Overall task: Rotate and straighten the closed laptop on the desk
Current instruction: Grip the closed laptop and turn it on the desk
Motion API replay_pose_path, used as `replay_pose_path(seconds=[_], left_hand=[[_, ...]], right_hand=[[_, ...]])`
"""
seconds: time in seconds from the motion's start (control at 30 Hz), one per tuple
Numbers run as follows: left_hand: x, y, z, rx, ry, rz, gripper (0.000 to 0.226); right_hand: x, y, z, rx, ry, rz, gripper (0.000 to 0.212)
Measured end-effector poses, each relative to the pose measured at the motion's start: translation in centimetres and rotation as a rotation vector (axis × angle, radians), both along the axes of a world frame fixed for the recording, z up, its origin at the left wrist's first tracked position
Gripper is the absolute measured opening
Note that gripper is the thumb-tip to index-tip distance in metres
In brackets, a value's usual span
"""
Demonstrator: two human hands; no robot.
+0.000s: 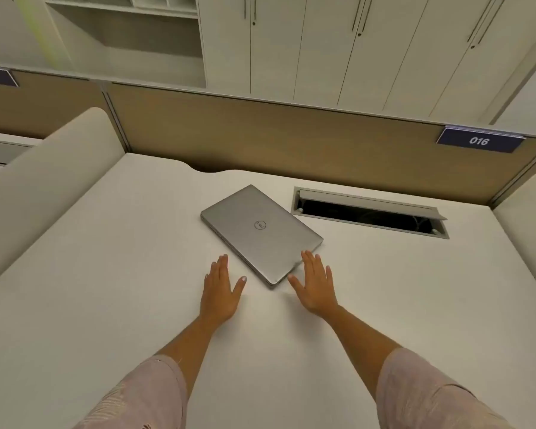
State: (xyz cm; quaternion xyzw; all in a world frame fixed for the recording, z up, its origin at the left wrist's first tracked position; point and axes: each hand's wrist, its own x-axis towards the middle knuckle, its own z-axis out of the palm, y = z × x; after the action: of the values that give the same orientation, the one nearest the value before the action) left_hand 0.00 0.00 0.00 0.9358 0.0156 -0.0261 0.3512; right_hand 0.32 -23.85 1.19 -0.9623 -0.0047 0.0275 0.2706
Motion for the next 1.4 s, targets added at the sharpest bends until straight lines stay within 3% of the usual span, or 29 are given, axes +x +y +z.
replay_pose_path(seconds=[0.4, 0.5, 0.63, 0.83, 1.0, 1.1, 1.2, 1.4], left_hand=[[6.9, -3.8, 1.6, -0.390, 0.251, 0.345, 0.088], [8.1, -5.4, 1.9, -0.353, 0.371, 0.391, 0.096], [9.5, -7.0, 2.6, -0.454, 0.469, 0.500, 0.102], [12.6, -8.8, 4.5, -0.763, 0.553, 0.829, 0.109], [13.3, -7.6, 4.6, -0.707, 0.606, 0.909, 0.100], [13.7, -6.0, 4.6, -0.776, 0.642, 0.912, 0.092], [13.8, -4.9, 4.5, -0.789, 0.644, 0.917, 0.091], [12.3, -4.5, 4.2, -0.457, 0.725, 0.778, 0.096]], right_hand=[[9.4, -2.5, 1.4, -0.051, 0.177, -0.078, 0.079], [10.8, -3.1, 1.3, 0.013, 0.227, -0.148, 0.076], [12.3, -3.3, 1.0, 0.144, 0.278, -0.193, 0.081], [13.4, -2.8, 0.8, 0.201, 0.223, -0.203, 0.084], [14.4, -3.0, 1.4, 0.227, 0.301, -0.261, 0.077], [14.4, -2.8, 1.7, 0.245, 0.355, -0.273, 0.070], [14.1, -2.6, 1.7, 0.261, 0.419, -0.273, 0.077], [12.9, -3.1, 2.0, 0.382, 0.575, -0.252, 0.086]])
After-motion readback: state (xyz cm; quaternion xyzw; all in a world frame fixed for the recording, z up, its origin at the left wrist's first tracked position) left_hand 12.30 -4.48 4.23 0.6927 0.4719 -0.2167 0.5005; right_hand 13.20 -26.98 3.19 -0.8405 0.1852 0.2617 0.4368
